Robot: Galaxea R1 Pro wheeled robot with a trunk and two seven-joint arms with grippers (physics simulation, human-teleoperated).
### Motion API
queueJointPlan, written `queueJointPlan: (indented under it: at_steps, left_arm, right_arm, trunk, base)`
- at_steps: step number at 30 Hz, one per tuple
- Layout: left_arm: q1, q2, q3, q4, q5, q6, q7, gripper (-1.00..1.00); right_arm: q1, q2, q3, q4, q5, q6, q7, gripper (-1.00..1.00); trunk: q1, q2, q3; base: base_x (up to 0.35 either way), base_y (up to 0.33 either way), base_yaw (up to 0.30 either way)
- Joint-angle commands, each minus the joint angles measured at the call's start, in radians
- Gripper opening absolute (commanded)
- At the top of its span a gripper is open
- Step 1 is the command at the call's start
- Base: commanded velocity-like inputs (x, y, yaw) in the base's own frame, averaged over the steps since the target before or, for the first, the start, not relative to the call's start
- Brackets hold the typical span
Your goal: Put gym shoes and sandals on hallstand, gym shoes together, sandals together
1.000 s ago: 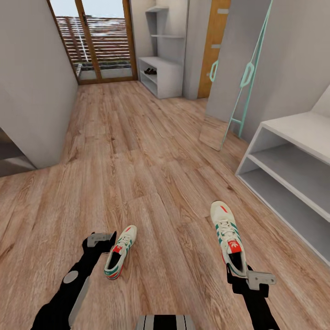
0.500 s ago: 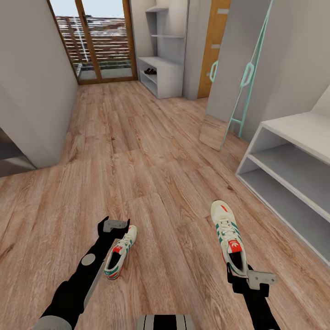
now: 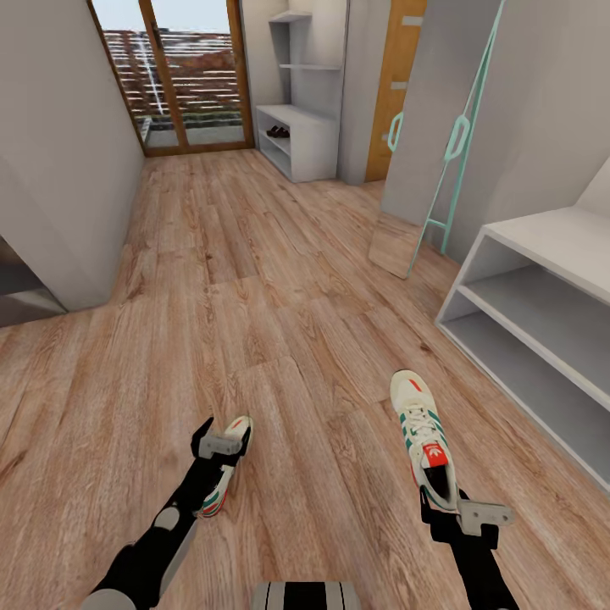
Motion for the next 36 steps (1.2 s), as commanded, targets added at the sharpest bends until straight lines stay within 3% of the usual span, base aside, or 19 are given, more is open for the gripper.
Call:
queueJointPlan:
  at_steps: [1, 9, 19, 29, 36]
  left_arm:
    - [-0.003, -0.001, 0.0, 0.028, 0.003, -0.016, -0.003, 1.0]
    - [-0.014, 0.0, 0.002, 0.131, 0.023, -0.083, -0.015, 1.0]
    - [-0.015, 0.005, 0.002, 0.146, 0.028, -0.089, -0.016, 1.0]
    - [-0.015, 0.017, -0.001, 0.151, 0.085, -0.092, -0.017, 1.0]
    - [-0.014, 0.022, -0.002, 0.154, 0.104, -0.092, -0.018, 1.0]
  right_arm:
    - [0.0, 0.0, 0.0, 0.0, 0.0, 0.0, -0.001, -1.0]
    - [0.0, 0.0, -0.001, 0.001, 0.0, 0.0, -0.001, -1.0]
    - [0.0, 0.0, -0.001, 0.0, 0.0, 0.0, 0.0, -1.0]
    - [0.0, 0.0, -0.002, 0.0, 0.0, 0.0, 0.0, -1.0]
    - [0.0, -0.001, -0.002, 0.0, 0.0, 0.0, 0.0, -1.0]
  trunk:
    - [0.0, 0.0, 0.0]
    - [0.0, 0.0, 0.0]
    - [0.0, 0.0, 0.0]
    - [0.0, 0.0, 0.0]
    - [0.0, 0.0, 0.0]
  base:
    - [0.0, 0.0, 0.0]
    - [0.0, 0.0, 0.0]
    - [0.0, 0.0, 0.0]
    - [0.0, 0.0, 0.0]
    - [0.0, 0.0, 0.0]
